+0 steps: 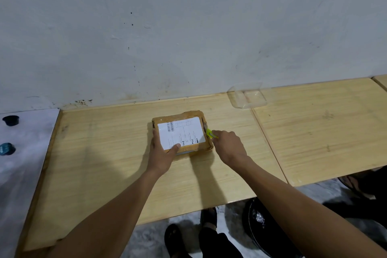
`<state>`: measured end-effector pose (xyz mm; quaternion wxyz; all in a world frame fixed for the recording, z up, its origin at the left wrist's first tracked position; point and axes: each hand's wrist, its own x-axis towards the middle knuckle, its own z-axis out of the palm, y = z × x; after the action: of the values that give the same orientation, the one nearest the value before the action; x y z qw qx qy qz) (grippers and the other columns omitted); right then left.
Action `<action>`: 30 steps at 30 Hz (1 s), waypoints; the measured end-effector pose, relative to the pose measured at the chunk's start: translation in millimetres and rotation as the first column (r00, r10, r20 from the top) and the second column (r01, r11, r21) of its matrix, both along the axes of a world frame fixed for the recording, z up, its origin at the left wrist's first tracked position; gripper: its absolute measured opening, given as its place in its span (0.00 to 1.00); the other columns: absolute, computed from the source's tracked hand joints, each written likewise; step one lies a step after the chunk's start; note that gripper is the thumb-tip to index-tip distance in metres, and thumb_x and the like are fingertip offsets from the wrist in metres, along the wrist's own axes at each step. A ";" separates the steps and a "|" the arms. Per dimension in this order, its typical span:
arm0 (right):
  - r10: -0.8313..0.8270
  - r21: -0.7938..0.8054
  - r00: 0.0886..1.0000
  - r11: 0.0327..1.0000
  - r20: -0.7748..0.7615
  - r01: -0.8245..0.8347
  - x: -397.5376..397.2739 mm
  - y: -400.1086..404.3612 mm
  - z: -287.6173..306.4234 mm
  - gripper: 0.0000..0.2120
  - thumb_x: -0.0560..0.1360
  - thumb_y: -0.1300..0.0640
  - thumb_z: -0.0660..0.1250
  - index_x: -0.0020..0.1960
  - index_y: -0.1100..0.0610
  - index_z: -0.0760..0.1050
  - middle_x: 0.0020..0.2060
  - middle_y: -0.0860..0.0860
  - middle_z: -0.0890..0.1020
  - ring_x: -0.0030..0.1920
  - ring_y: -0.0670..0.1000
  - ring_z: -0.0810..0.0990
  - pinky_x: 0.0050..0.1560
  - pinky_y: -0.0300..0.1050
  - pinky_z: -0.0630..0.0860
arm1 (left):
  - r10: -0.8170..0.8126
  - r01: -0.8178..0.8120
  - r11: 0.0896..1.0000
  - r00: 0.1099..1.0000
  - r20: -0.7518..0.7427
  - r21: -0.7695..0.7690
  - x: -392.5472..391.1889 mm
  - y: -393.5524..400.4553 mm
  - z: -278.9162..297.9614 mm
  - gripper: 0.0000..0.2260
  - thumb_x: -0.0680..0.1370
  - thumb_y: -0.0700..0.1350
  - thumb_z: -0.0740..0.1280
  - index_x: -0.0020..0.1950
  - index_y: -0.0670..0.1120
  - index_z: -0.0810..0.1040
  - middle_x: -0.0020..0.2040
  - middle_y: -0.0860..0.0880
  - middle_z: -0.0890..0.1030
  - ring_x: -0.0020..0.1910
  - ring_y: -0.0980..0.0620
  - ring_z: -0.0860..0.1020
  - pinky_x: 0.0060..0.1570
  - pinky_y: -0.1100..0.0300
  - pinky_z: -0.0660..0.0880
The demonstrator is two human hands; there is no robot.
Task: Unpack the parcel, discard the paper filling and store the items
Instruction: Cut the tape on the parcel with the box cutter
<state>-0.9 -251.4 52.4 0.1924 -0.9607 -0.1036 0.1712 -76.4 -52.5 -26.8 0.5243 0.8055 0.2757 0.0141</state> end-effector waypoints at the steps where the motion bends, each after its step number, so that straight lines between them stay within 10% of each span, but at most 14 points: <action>1: 0.007 -0.001 1.000 1.000 0.004 -0.007 -3.1 -2.0 0.0 0.09 0.79 0.57 0.56 0.50 0.54 0.75 0.42 0.57 0.79 0.41 0.61 0.72 0.37 0.48 0.66 | 0.000 0.000 1.000 1.000 -0.003 -0.001 -0.2 -0.3 0.6 0.44 0.76 0.51 0.71 0.80 0.53 0.41 0.79 0.52 0.56 0.75 0.51 0.61 0.63 0.63 0.61; 25: -0.108 0.343 0.994 0.934 0.010 0.098 8.3 -27.7 -1.8 0.15 0.80 0.51 0.61 0.66 0.48 0.74 0.37 0.51 0.81 0.42 0.58 0.82 0.46 0.53 0.79 | -0.352 0.363 0.931 0.924 -0.149 0.048 18.7 46.3 24.8 0.47 0.73 0.52 0.74 0.79 0.59 0.42 0.72 0.66 0.56 0.69 0.57 0.65 0.66 0.55 0.68; 30: -0.051 0.367 0.998 0.930 0.047 0.030 23.0 -23.3 -6.5 0.15 0.81 0.55 0.60 0.66 0.47 0.74 0.36 0.47 0.79 0.37 0.54 0.79 0.41 0.47 0.76 | -0.408 0.508 0.843 0.819 -0.404 0.178 38.7 73.2 35.0 0.47 0.69 0.60 0.72 0.78 0.63 0.44 0.73 0.45 0.65 0.71 0.42 0.66 0.68 0.47 0.67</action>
<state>22.1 -274.6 45.9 0.3686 -0.9144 -0.1190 0.1178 -37.6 20.7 8.1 0.3360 0.9027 0.1559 -0.2190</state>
